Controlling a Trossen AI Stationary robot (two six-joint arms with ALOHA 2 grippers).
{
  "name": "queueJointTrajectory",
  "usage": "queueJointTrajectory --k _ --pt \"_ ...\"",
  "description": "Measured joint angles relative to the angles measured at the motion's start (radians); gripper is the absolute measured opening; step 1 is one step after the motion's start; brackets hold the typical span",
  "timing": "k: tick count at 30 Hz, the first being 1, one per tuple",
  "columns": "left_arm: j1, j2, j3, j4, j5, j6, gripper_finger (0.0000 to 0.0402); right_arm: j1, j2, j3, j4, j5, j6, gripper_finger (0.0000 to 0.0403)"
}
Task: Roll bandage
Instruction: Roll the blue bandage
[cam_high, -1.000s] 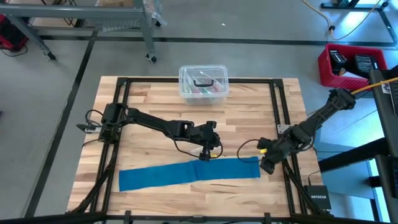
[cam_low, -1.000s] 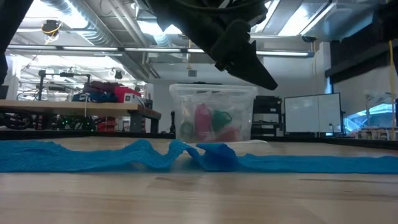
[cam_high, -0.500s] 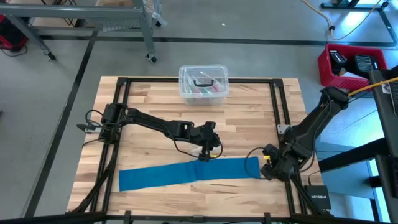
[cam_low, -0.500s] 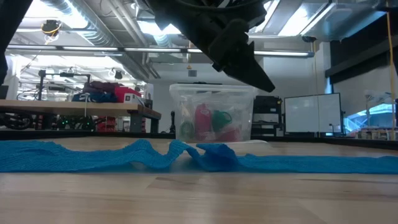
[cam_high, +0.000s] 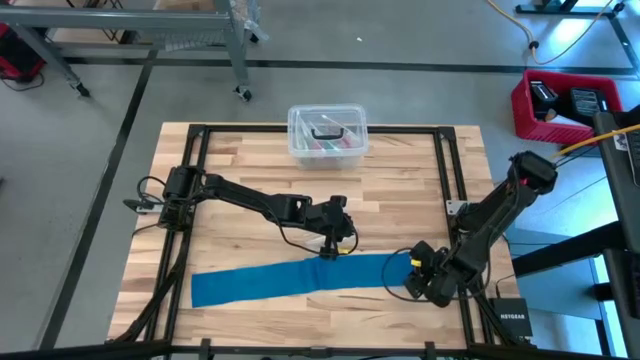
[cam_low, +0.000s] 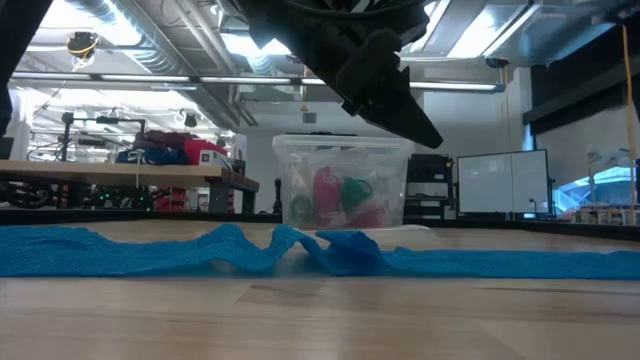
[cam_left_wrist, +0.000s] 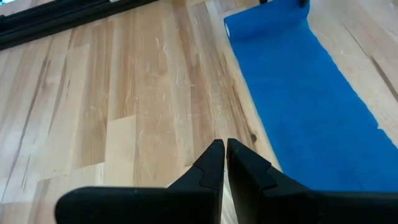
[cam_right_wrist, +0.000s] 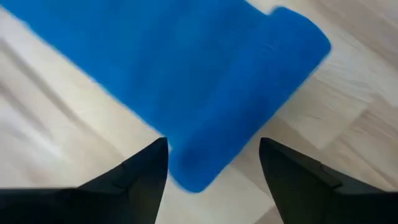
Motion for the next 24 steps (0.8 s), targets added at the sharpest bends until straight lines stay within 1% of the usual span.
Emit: queueJointTrajectory --k 3,8,10,13,19,21,24 --pt "-0.001 0.0 0.0 0.0 0.0 -0.003 0.0013 -0.001 0.038 0.001 0.008 -0.006 0.013 0.0253" --pt "-0.003 0.0 0.0 0.0 0.0 -0.003 0.0013 -0.001 0.085 0.001 0.029 0.043 0.01 0.0251" --pt "-0.003 0.0 0.0 0.0 0.0 -0.003 0.0013 -0.001 0.1 0.001 0.028 0.047 -0.009 0.0242" --pt "-0.003 0.0 0.0 0.0 0.0 0.006 0.0013 -0.001 0.102 0.0 0.021 0.05 -0.041 0.0207" --pt "-0.008 -0.003 0.0 0.001 -0.015 0.008 0.0013 -0.001 0.099 0.0 0.021 0.087 -0.13 0.0097" --pt "-0.016 -0.019 0.0 -0.011 -0.045 0.011 0.0013 -0.001 0.099 0.0 0.021 0.091 -0.16 0.009" --pt "-0.028 -0.048 0.0 -0.02 -0.074 0.024 0.0013 -0.001 0.099 0.015 0.015 0.142 -0.214 0.009"
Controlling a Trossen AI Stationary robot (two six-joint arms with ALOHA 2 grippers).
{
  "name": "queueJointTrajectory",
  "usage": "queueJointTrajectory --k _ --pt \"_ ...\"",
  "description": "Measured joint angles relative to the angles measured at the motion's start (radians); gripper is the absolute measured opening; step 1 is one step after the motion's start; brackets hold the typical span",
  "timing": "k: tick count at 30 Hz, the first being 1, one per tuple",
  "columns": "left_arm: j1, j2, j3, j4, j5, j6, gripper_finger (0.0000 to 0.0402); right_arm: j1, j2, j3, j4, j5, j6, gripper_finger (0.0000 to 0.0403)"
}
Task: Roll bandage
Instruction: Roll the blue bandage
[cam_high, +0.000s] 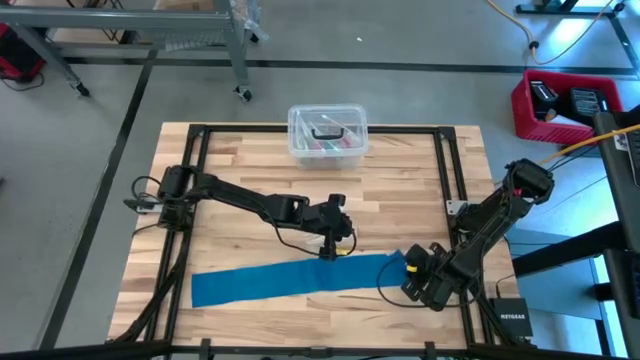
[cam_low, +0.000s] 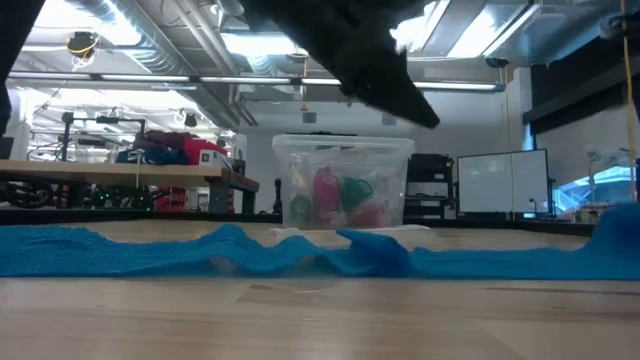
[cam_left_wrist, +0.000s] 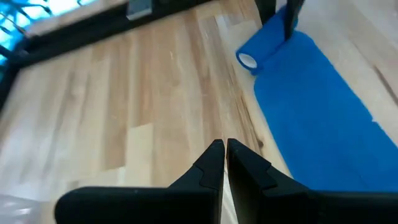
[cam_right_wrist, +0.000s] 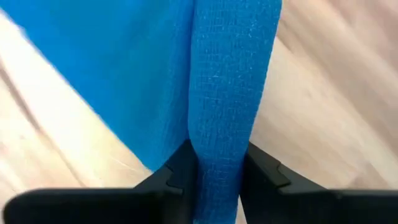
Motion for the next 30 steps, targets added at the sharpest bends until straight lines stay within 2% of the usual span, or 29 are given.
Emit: queueJointTrajectory --k 8,14,20,24,27,30 --pt "-0.026 -0.11 0.0 -0.108 -0.107 0.029 0.0013 0.0 -0.041 0.148 -0.213 0.234 -0.155 0.0089" --pt "-0.042 -0.181 -0.003 -0.165 -0.124 0.008 0.0013 -0.012 -0.067 0.169 -0.263 0.318 -0.267 0.0089" --pt "-0.041 -0.234 -0.097 -0.16 -0.124 -0.031 0.0013 -0.07 -0.065 0.17 -0.218 0.284 -0.445 0.0089" --pt "-0.035 -0.284 -0.199 -0.062 -0.124 -0.063 0.0013 -0.11 -0.065 0.17 -0.162 0.268 -0.558 0.009" --pt "-0.036 -0.308 -0.256 0.004 -0.102 -0.093 0.0013 -0.158 -0.065 0.17 -0.114 0.22 -0.63 0.009" --pt "-0.05 -0.323 -0.285 -0.054 -0.092 -0.187 0.0013 -0.2 -0.065 0.169 -0.065 0.13 -0.647 0.009"
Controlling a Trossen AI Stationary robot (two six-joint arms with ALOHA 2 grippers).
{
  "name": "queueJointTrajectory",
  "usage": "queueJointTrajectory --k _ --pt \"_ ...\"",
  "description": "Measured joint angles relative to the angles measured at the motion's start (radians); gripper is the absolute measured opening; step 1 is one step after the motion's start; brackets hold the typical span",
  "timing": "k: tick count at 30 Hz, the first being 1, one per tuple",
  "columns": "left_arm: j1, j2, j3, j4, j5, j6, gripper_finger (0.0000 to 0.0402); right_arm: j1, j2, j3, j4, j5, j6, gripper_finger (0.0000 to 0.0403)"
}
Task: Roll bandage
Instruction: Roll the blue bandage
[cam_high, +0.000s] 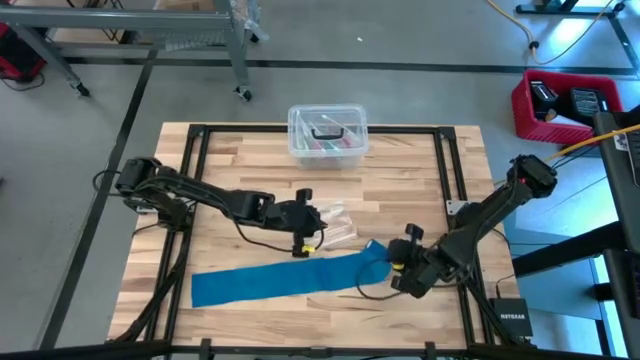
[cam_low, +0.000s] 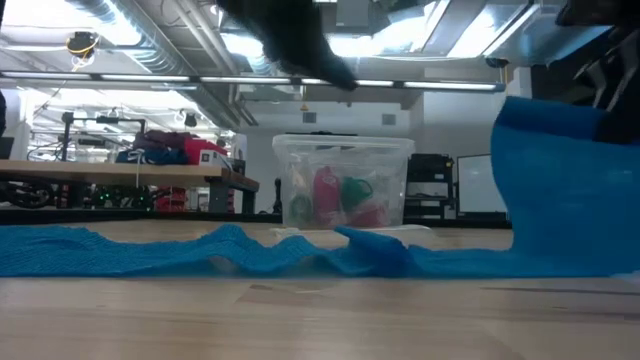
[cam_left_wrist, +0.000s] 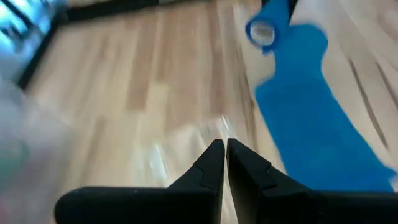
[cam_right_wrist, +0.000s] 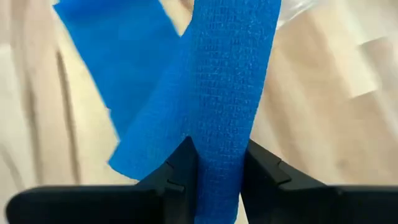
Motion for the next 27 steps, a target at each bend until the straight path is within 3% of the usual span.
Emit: queueJointTrajectory --k 4,10,17,21,27 --pt "-0.028 -0.003 -0.017 -0.048 0.08 -0.163 0.0013 -0.027 0.0 0.0 0.053 -0.015 0.015 0.0091" --pt "-0.032 0.009 -0.018 -0.037 0.08 -0.215 0.0021 -0.132 0.008 -0.015 0.186 -0.017 0.009 0.0092" --pt "-0.065 -0.039 0.002 -0.262 0.08 -0.238 0.0091 -0.278 0.067 -0.045 0.438 -0.056 -0.007 0.0092" --pt "-0.075 -0.093 -0.009 -0.352 0.007 -0.261 0.0122 -0.366 0.152 -0.045 0.618 -0.108 -0.02 0.0092" --pt "-0.102 -0.13 -0.106 -0.318 -0.08 -0.292 0.0133 -0.495 0.294 -0.045 0.871 -0.145 -0.006 0.0092"
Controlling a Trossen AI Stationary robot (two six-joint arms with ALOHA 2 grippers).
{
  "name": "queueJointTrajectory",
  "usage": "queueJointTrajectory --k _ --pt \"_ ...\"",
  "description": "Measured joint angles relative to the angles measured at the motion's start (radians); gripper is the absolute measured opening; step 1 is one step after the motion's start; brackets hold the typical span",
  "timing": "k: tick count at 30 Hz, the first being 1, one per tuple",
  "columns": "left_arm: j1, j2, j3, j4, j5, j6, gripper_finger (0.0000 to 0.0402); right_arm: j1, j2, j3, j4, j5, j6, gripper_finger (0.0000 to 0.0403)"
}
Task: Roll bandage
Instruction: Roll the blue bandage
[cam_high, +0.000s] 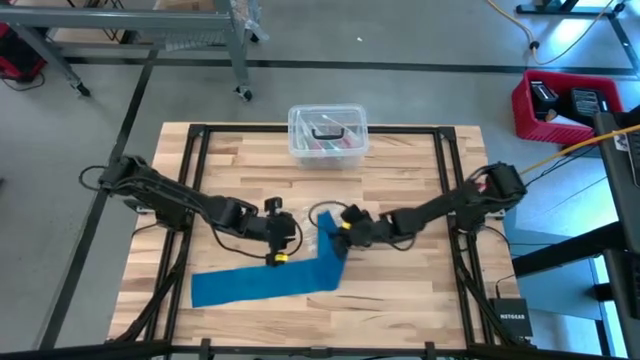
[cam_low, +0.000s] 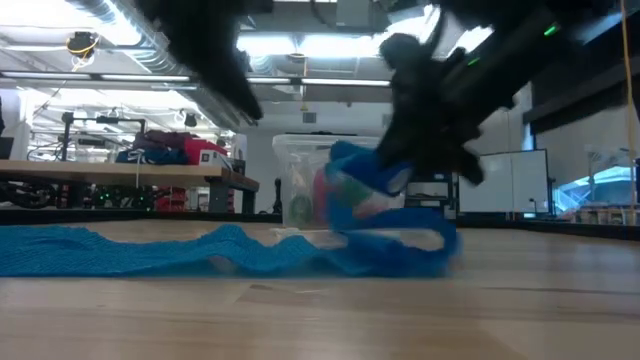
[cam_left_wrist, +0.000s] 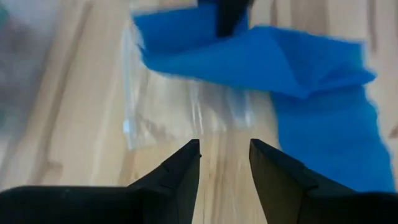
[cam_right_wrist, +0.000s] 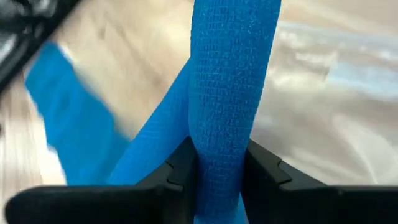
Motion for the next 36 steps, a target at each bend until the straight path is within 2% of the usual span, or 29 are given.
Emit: queueJointTrajectory --k 6,8,12,17,22,25,29,32,34,36 --pt "-0.005 0.003 -0.069 0.082 -0.01 -0.036 0.0128 -0.07 0.078 0.0 0.152 -0.042 0.016 0.01" --pt "-0.005 0.003 -0.078 0.122 -0.018 -0.051 0.0128 -0.086 0.099 0.001 0.177 -0.045 0.016 0.0118" --pt "-0.004 0.004 -0.114 0.251 -0.029 -0.071 0.0128 -0.107 0.131 0.0 0.197 -0.097 -0.002 0.0178" --pt "-0.003 0.019 -0.139 0.364 -0.031 -0.081 0.0127 -0.118 0.125 0.001 0.206 -0.102 -0.157 0.0251" --pt "-0.003 0.037 -0.133 0.448 -0.058 -0.102 0.0127 -0.124 0.1 0.002 0.239 -0.193 -0.384 0.0288" --pt "-0.012 0.064 -0.127 0.486 -0.106 -0.153 0.0127 -0.124 0.04 0.001 0.165 -0.262 -0.506 0.0295" --pt "-0.031 0.151 -0.073 0.487 -0.147 -0.217 0.0127 -0.123 -0.121 0.002 -0.062 -0.266 -0.691 0.0296" --pt "-0.04 0.246 0.016 0.487 -0.149 -0.218 0.0127 -0.123 -0.224 0.001 -0.248 -0.256 -0.798 0.0296" --pt "-0.05 0.302 0.091 0.45 -0.159 -0.22 0.0127 -0.123 -0.274 -0.014 -0.295 -0.257 -0.846 0.0296" --pt "-0.064 0.349 0.164 0.375 -0.22 -0.248 0.0127 -0.123 -0.302 -0.048 -0.288 -0.258 -0.875 0.0296"
